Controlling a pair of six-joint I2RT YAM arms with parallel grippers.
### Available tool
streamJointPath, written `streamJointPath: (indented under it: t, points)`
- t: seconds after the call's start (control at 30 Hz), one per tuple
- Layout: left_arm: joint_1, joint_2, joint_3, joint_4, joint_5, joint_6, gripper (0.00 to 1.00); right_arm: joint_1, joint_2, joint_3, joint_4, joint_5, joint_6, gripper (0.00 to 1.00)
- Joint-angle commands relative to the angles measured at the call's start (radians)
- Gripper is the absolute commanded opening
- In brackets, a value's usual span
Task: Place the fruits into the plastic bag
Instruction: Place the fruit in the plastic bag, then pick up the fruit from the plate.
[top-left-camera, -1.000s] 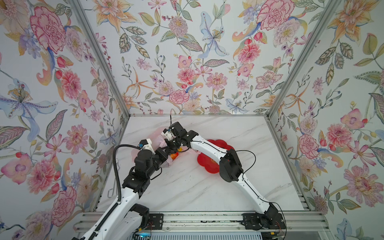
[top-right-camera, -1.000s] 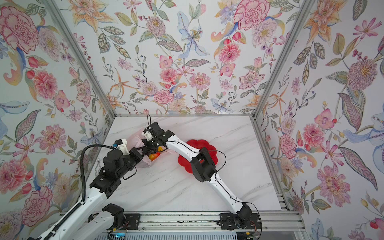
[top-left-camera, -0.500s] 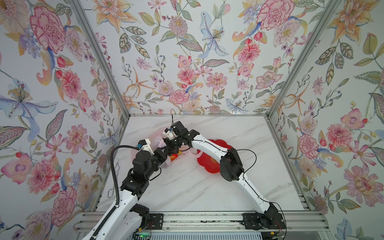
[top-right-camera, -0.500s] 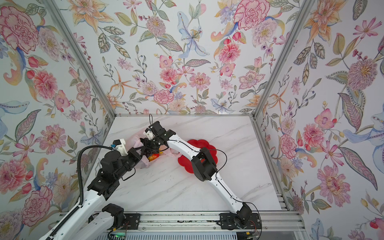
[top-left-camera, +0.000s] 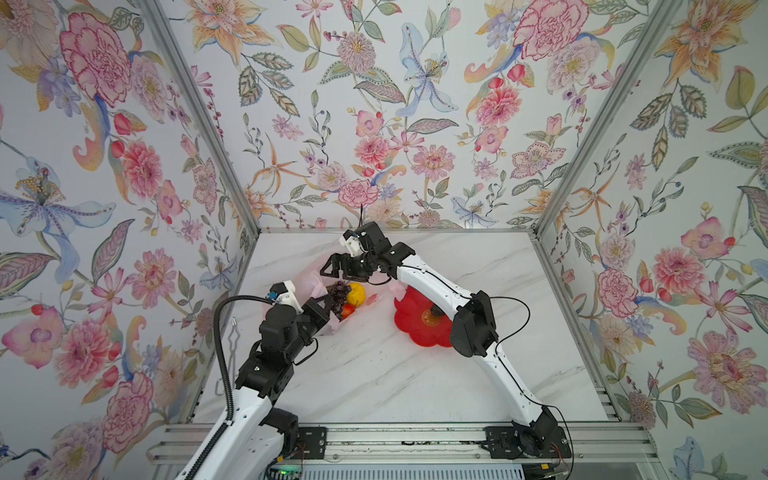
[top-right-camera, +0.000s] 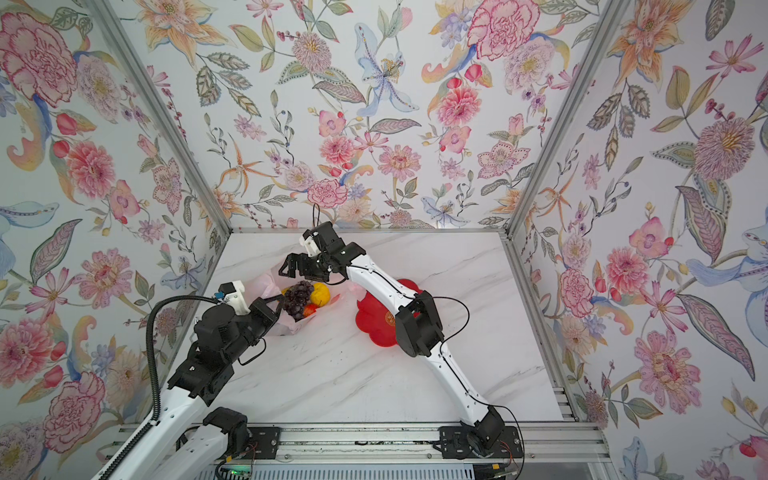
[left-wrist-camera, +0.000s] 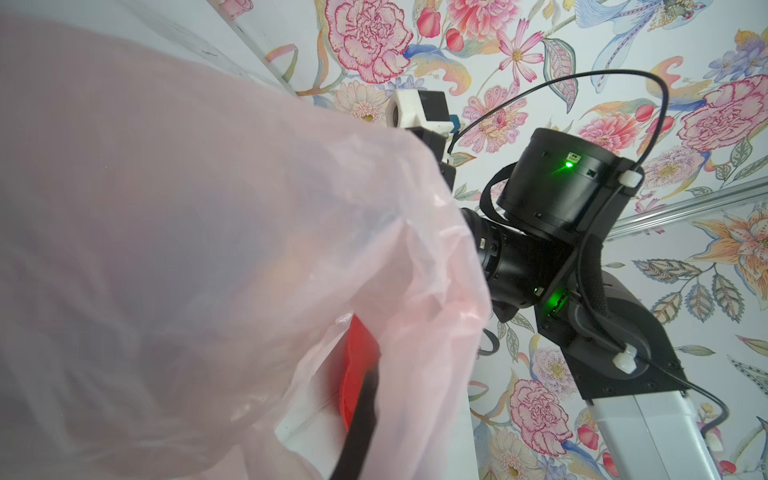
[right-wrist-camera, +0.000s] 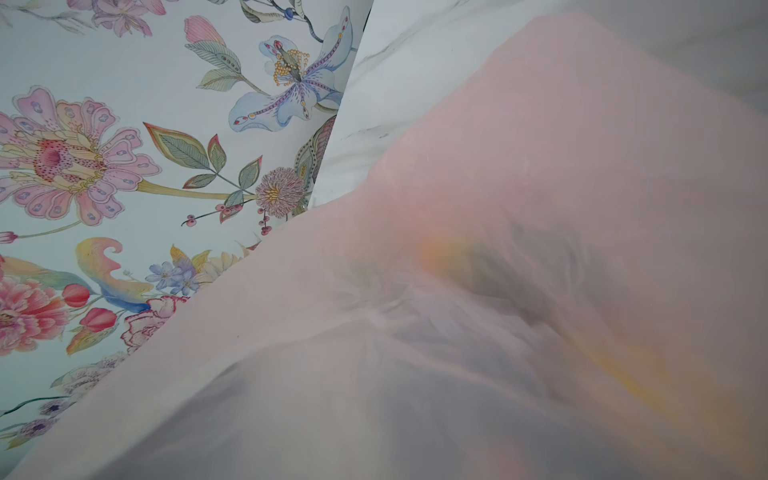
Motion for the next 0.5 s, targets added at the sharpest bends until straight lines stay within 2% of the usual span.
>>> streamJointPath:
  t: [0.0, 0.17, 0.27, 0.47]
  points:
    - [0.017, -0.019, 0.006, -0.025, 0.009, 0.0, 0.0, -0.018, -0.069, -0.005, -0.042, 0.103, -0.056, 0.99]
    - [0.023, -0.005, 0.001, -0.005, 0.018, -0.002, 0.0, -0.066, -0.117, 0.015, -0.032, 0.104, -0.057, 0.99]
    - [0.024, 0.019, 0.007, 0.016, 0.03, 0.001, 0.0, -0.101, -0.132, 0.02, -0.012, 0.018, -0.03, 0.99]
    - [0.024, 0.078, 0.042, 0.044, 0.054, 0.027, 0.0, -0.139, -0.17, 0.011, 0.017, -0.237, 0.009, 0.99]
